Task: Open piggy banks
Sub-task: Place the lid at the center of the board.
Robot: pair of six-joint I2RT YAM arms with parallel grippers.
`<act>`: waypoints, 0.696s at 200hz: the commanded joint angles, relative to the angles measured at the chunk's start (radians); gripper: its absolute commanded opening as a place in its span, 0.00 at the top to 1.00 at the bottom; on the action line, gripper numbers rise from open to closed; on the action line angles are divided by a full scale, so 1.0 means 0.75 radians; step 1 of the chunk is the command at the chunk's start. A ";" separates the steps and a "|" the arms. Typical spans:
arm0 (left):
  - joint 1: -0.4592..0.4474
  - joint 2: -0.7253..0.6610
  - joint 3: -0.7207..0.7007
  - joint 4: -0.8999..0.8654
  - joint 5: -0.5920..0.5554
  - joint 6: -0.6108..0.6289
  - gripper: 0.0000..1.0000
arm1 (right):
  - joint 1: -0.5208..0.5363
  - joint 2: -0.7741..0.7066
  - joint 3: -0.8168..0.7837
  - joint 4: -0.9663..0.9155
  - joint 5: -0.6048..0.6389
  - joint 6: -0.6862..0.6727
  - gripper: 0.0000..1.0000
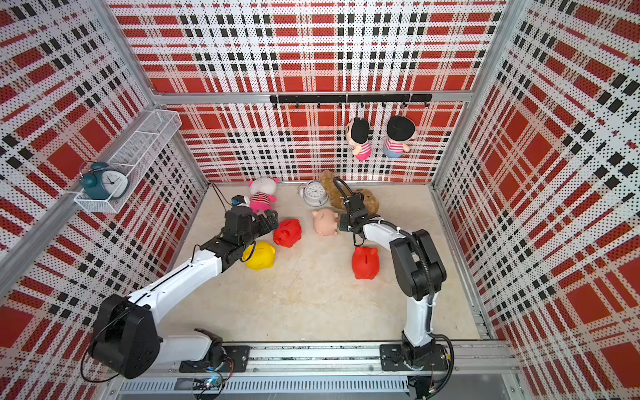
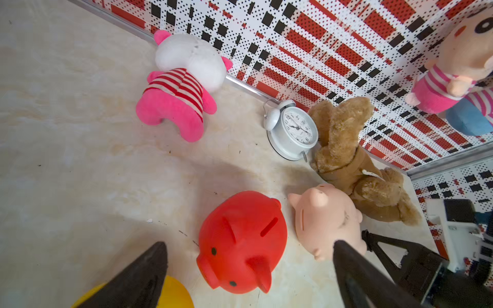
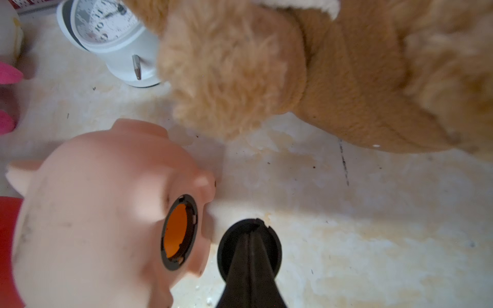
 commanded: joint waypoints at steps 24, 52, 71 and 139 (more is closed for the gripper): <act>0.019 -0.027 -0.050 0.072 0.029 -0.013 0.02 | -0.011 0.112 0.094 -0.036 -0.017 -0.011 1.00; 0.021 -0.032 -0.064 0.078 0.032 -0.016 0.02 | -0.015 0.149 0.115 -0.052 0.002 -0.014 1.00; 0.021 -0.036 -0.071 0.079 0.033 -0.016 0.02 | -0.034 0.154 0.100 -0.058 0.040 -0.015 1.00; 0.027 0.023 -0.054 0.098 0.042 -0.010 0.02 | -0.097 0.102 0.014 -0.043 0.041 -0.029 0.90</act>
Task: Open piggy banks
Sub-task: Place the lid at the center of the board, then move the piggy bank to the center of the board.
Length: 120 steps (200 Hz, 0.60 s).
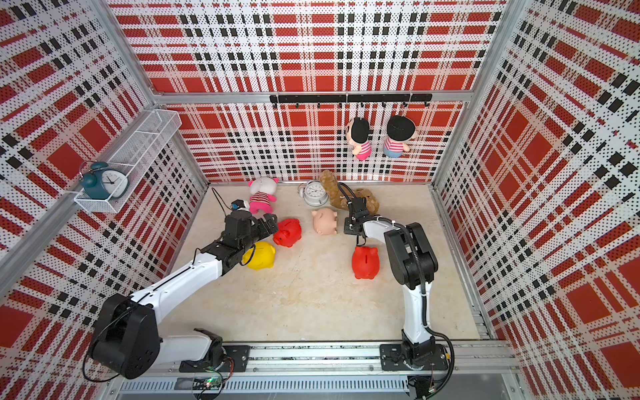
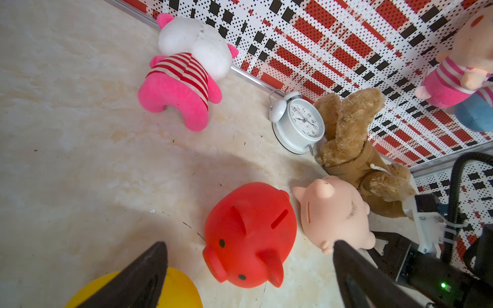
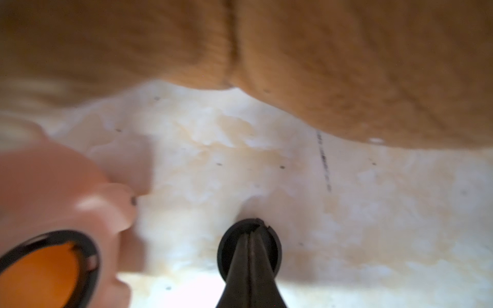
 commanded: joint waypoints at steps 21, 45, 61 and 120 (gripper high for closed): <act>0.011 0.086 0.042 0.052 0.020 0.007 0.02 | -0.010 -0.080 -0.009 -0.021 0.025 -0.025 0.75; 0.011 0.172 0.099 0.059 0.022 0.026 0.02 | -0.009 -0.205 -0.046 -0.017 0.056 -0.037 0.67; 0.011 0.234 0.145 0.063 0.013 0.038 0.02 | -0.010 -0.305 -0.084 -0.024 0.070 -0.044 0.58; -0.013 0.494 0.318 0.065 0.022 0.079 0.02 | -0.009 -0.707 -0.237 -0.013 0.084 -0.071 0.29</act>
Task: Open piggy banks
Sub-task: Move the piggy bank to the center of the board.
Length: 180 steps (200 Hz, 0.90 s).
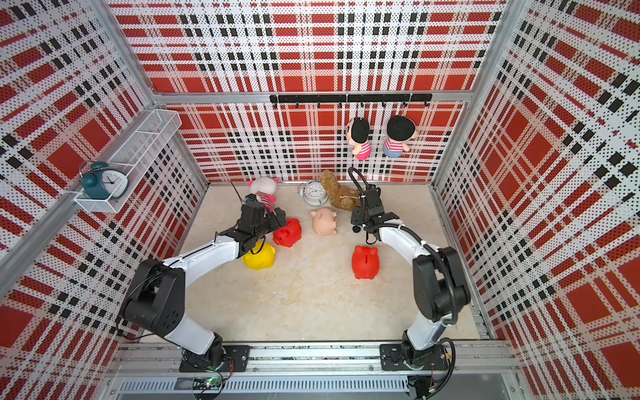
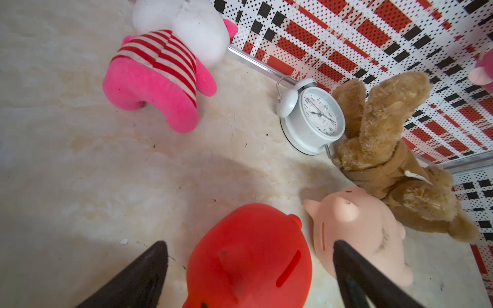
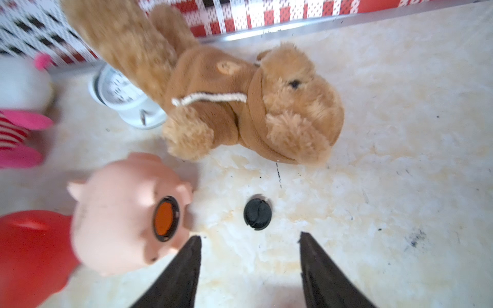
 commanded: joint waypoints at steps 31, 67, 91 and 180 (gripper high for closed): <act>-0.028 0.210 0.147 0.003 0.009 0.120 0.02 | 0.000 -0.270 -0.103 0.061 0.018 -0.007 0.00; -0.033 0.290 0.151 0.058 0.103 0.211 0.01 | -0.017 -0.338 -0.145 0.117 -0.080 0.038 0.00; -0.072 0.304 0.129 0.068 0.108 0.261 0.00 | -0.018 -0.382 -0.223 0.190 -0.201 0.016 0.01; -0.382 0.212 -0.047 0.157 0.028 0.016 0.00 | 0.118 -0.532 -0.618 0.402 -0.363 0.132 0.42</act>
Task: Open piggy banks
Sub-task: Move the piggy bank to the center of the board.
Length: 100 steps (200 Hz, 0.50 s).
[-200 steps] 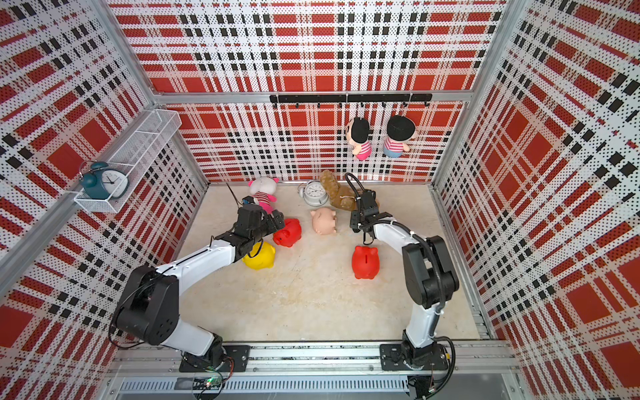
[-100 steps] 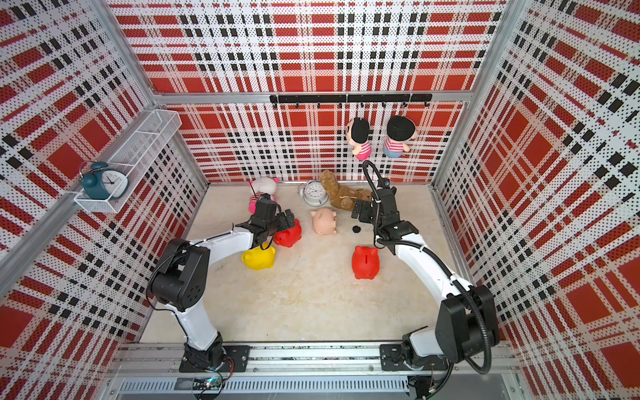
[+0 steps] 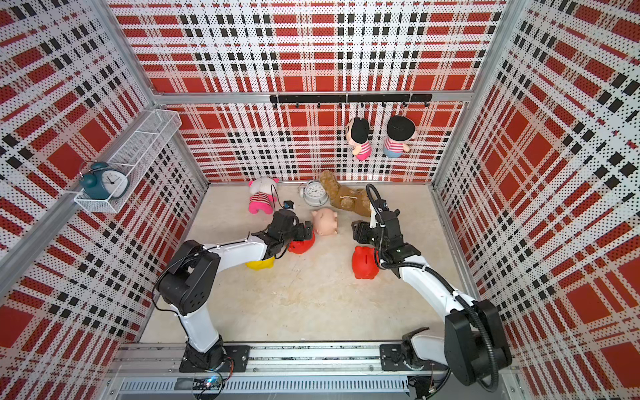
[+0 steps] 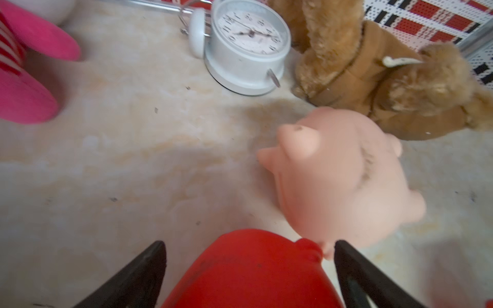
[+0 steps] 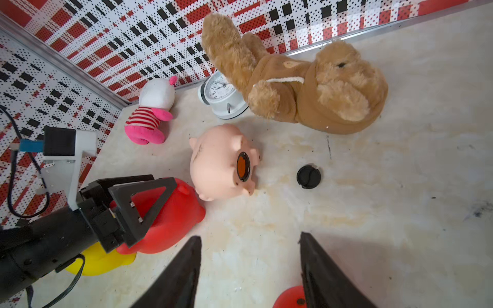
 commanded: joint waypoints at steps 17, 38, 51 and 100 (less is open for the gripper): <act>-0.126 -0.074 -0.129 0.058 0.046 -0.294 0.00 | 0.148 -0.077 -0.079 0.053 0.021 0.021 0.44; -0.194 -0.139 -0.204 0.155 0.072 -0.433 0.01 | 0.209 -0.097 -0.140 0.080 0.028 0.042 0.47; -0.234 -0.175 -0.235 0.202 0.077 -0.477 0.01 | 0.238 -0.089 -0.176 0.104 0.026 0.082 0.49; -0.239 -0.372 -0.392 0.350 -0.015 -0.459 0.02 | 0.335 -0.006 -0.311 0.291 0.009 0.165 0.57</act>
